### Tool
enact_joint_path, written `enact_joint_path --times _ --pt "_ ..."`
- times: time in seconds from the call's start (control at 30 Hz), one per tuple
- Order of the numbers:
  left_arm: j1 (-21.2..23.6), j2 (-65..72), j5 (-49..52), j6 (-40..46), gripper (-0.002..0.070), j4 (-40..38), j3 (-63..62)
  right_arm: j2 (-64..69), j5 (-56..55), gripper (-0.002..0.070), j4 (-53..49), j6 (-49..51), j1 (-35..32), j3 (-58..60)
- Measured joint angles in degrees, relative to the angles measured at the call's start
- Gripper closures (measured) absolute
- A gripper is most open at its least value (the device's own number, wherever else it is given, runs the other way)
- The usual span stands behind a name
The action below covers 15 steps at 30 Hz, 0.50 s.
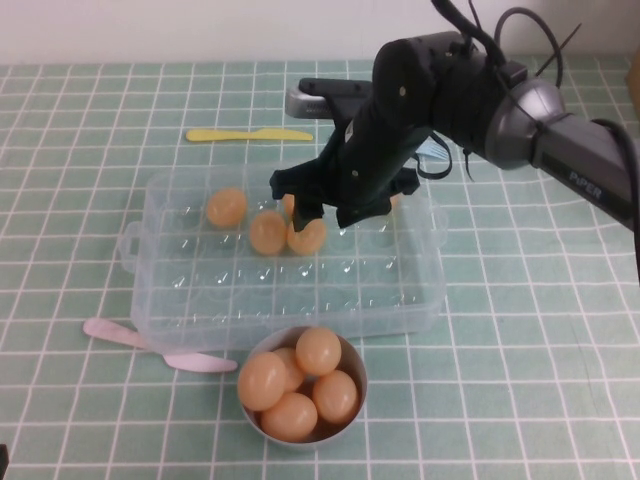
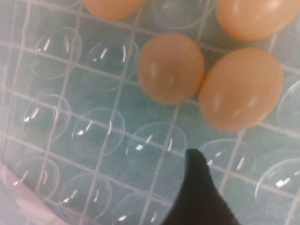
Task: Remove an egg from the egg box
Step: Pick up the egg from the plastic box
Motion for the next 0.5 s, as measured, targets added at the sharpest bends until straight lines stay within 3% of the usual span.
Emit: enact_joint_path --times 0.1,0.33,0.5 --pt "0.0 0.0 0.0 0.0 0.0674 0.0 0.0 0.0 -0.75 0.0269 -0.64 -4.75 0.88 -0.13" --pt "0.0 0.0 0.0 0.0 0.0674 0.0 0.0 0.0 1.44 0.0269 1.04 -29.47 1.8 -0.13" --pt "0.0 0.0 0.0 0.0 0.0674 0.0 0.0 0.07 1.95 0.023 1.28 -34.1 1.45 -0.13"
